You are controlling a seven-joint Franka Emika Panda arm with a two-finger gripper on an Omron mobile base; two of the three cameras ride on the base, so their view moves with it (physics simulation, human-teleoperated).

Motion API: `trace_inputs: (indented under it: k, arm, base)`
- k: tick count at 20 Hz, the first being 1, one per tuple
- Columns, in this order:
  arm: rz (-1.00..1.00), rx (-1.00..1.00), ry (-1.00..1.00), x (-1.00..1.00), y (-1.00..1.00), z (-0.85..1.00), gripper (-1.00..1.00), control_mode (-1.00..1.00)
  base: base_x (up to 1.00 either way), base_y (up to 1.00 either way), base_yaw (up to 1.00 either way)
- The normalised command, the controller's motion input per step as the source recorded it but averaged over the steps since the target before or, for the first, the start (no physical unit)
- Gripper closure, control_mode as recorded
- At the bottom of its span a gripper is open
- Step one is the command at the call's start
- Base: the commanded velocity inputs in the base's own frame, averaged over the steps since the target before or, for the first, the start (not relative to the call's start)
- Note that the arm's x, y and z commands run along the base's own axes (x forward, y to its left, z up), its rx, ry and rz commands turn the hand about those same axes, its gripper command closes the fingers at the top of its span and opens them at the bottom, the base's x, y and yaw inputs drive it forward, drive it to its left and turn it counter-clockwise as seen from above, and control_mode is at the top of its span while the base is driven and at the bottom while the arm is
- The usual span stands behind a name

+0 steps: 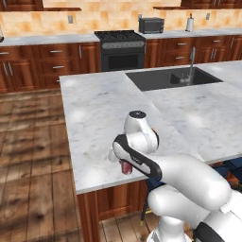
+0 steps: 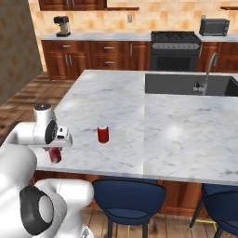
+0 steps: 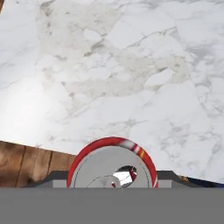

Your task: Four empty soda cans are scattered around the kitchen. Gather all the cans and cluster them next to the stove for recycling.

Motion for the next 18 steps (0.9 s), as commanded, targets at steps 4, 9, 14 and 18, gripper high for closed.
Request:
trace_inputs:
  k: [4,9,14,18]
  arm:
    - [0.00,0.00,-0.01,-0.95,-0.13,0.63,1.00,-1.00]
    - [0.00,0.00,-0.01,-0.45,-0.35,0.70,1.00,-1.00]
    - [0.00,0.00,0.00,-0.07,-0.70,0.67,1.00,-1.00]
    - [0.00,0.00,0.00,-0.44,-0.37,0.51,1.00,-1.00]
  base:
    - [0.00,0.00,0.00]
    - [0.00,0.00,0.00]
    - [0.00,0.00,0.00]
    - [0.00,0.00,0.00]
